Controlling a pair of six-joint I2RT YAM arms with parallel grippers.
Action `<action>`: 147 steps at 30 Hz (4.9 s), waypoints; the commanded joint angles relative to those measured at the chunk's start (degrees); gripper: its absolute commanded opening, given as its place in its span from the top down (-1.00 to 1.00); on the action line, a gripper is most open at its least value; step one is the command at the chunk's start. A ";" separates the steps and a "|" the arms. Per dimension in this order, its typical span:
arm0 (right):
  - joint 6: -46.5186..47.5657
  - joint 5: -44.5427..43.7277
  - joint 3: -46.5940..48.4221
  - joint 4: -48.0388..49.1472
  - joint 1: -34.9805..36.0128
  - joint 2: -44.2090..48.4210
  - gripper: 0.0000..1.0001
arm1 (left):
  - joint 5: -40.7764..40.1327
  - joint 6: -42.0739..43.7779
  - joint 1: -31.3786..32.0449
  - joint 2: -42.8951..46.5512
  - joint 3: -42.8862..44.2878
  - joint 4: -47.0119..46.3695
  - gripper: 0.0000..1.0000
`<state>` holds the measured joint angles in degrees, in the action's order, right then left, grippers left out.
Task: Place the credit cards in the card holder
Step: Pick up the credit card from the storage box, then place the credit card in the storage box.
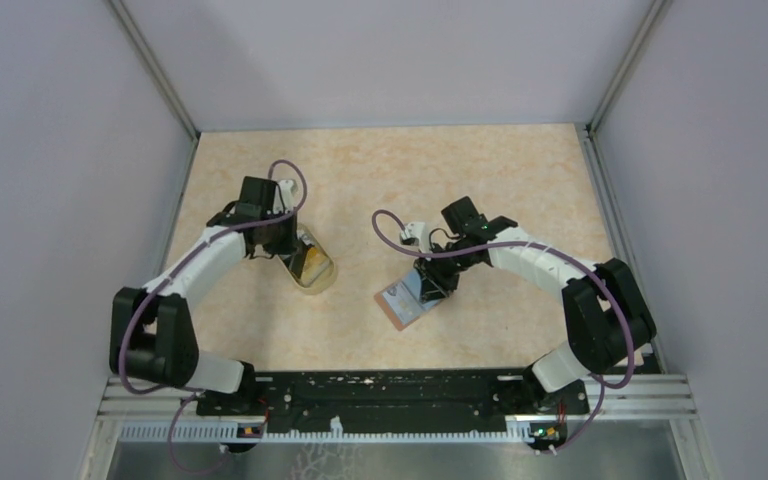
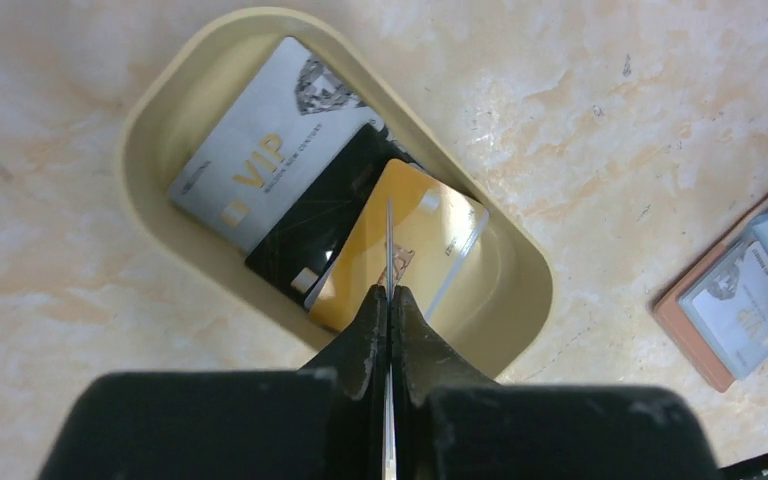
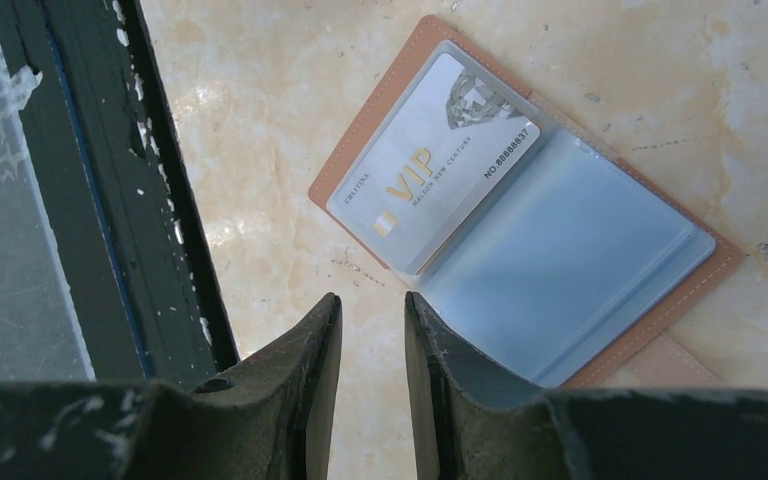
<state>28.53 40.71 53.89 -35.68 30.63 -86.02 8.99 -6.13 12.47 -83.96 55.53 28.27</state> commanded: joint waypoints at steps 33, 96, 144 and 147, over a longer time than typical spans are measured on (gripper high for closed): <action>-55.49 22.20 -11.23 48.89 -1.54 10.74 -0.47 | 5.02 -61.70 18.04 43.31 -44.55 -69.61 1.00; -68.77 32.07 -17.71 72.35 -2.31 12.84 1.00 | -17.16 -39.97 46.88 25.16 -44.36 -91.80 -0.44; -29.91 12.67 -8.68 31.91 2.92 18.46 0.74 | -14.67 -37.22 46.89 18.02 -39.36 -95.22 1.00; -30.89 15.05 -8.52 32.40 2.68 18.26 1.00 | -12.89 -36.79 46.88 17.97 -39.48 -95.56 1.00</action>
<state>-3.29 55.53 42.54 -5.19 33.01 -68.62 -6.63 -42.09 58.87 -66.11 14.66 -63.13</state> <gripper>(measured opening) 0.039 0.010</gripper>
